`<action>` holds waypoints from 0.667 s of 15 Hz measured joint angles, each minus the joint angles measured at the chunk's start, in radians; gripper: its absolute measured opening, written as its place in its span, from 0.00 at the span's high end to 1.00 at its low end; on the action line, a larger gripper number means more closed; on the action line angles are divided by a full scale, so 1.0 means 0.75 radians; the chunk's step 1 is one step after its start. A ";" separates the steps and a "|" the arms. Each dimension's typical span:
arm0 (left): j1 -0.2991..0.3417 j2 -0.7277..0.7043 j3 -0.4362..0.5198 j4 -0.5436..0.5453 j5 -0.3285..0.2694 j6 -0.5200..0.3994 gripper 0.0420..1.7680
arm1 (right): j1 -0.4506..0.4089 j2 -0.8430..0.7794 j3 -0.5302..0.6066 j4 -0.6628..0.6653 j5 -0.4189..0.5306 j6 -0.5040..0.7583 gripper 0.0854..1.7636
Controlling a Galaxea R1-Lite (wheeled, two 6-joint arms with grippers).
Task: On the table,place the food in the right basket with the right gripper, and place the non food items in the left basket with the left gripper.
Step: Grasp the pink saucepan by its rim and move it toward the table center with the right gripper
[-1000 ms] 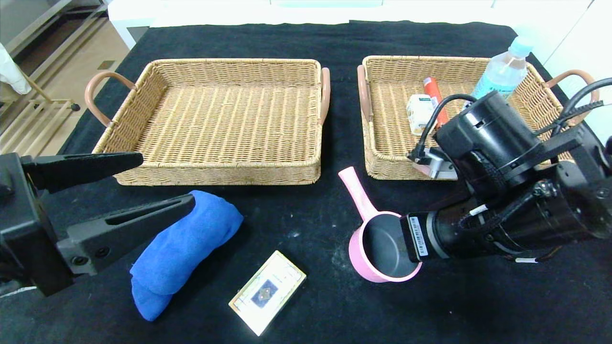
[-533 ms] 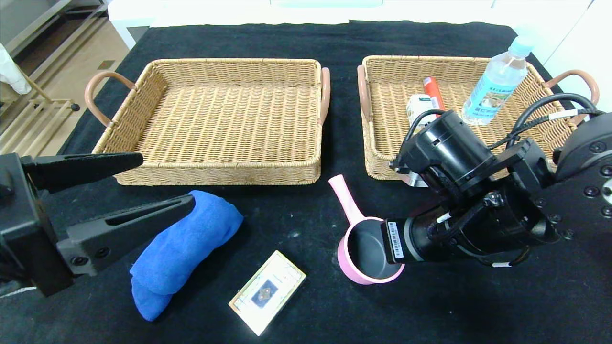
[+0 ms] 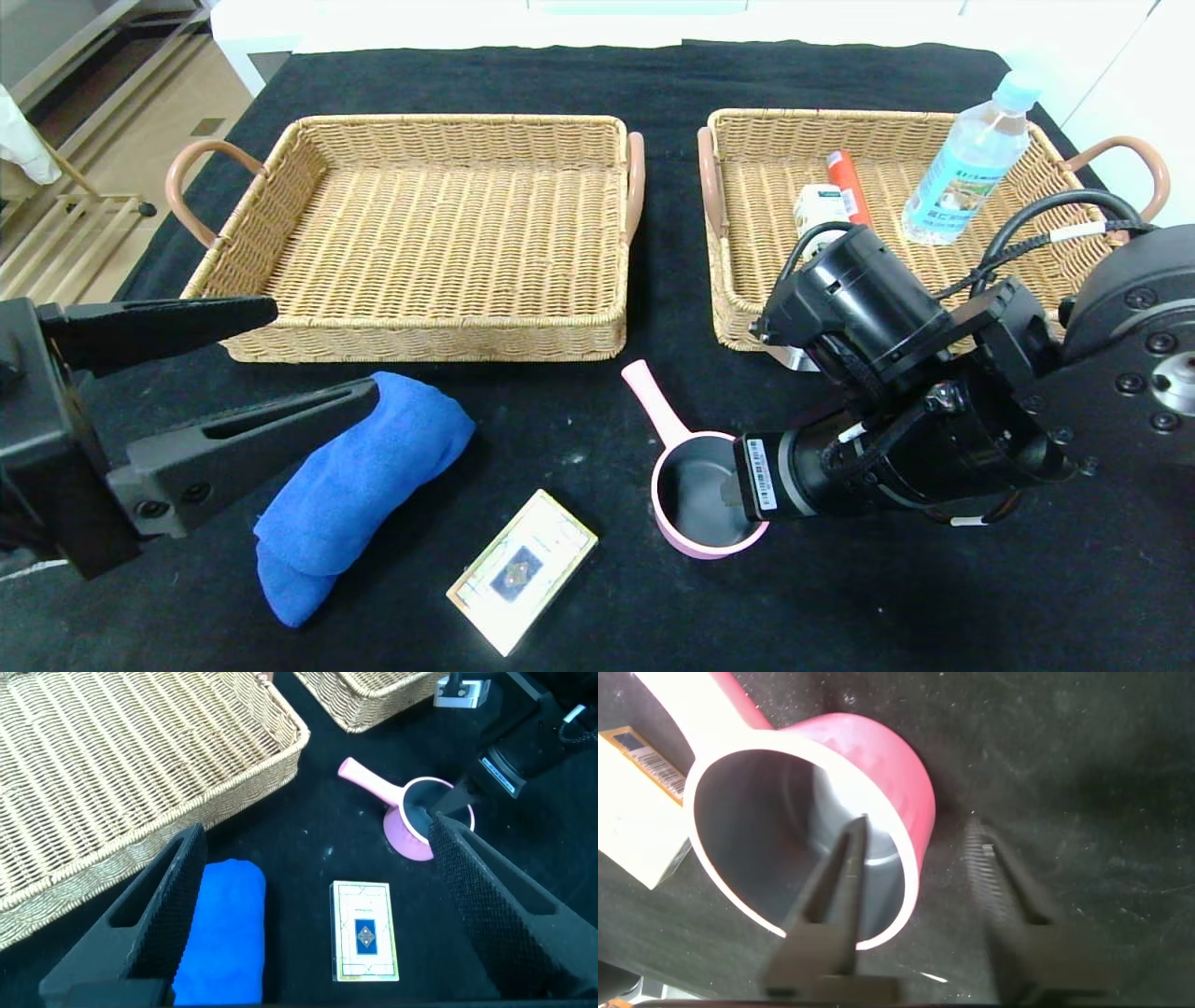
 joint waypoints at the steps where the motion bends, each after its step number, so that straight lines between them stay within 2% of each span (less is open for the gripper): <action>1: 0.000 0.000 0.000 -0.001 0.000 0.000 0.03 | 0.000 -0.001 0.000 0.000 -0.001 0.000 0.48; 5: 0.000 -0.001 0.000 -0.001 0.001 0.000 0.03 | 0.003 -0.017 0.001 0.001 0.005 -0.001 0.30; 10: 0.000 -0.001 0.000 -0.002 0.002 0.000 0.03 | 0.008 -0.100 0.005 0.006 0.010 -0.086 0.17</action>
